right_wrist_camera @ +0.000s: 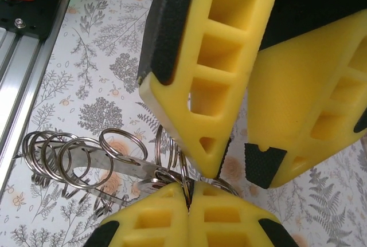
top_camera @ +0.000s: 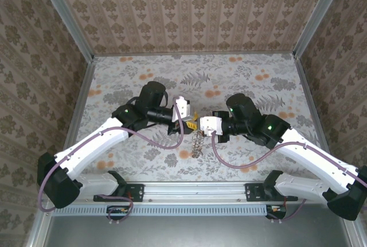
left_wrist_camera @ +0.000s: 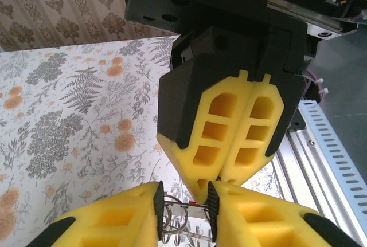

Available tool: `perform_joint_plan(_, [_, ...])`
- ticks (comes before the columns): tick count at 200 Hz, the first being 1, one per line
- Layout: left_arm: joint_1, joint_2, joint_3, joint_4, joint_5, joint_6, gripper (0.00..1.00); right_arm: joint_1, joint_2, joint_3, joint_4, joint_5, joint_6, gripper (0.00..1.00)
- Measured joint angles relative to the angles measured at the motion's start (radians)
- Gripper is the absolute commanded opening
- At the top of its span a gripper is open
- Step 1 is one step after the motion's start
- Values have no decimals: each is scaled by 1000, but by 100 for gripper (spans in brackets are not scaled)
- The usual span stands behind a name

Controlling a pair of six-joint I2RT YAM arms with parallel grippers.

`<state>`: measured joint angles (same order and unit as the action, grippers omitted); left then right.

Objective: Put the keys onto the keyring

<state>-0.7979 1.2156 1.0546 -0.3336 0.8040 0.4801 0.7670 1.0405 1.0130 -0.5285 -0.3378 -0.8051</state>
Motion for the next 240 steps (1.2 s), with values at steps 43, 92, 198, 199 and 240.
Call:
perform_joint_plan(43, [0, -12, 0, -6, 16, 16, 36, 1, 0, 0, 0, -11, 4, 0])
perform_joint_plan(92, [0, -21, -2, -57, 41, 23, 38, 1, 0, 0, 8, -11, 12, 0])
perform_joint_plan(198, [1, -110, -66, -118, 58, 22, 24, 1, 0, 0, 9, -10, 19, 0])
perform_joint_plan(199, [1, -110, -66, -118, 59, 22, 24, 1, 0, 0, 9, -10, 19, 0])
perform_joint_plan(240, [-25, -99, -73, -120, 115, 24, 28, 1, 0, 0, 10, -10, 19, 0])
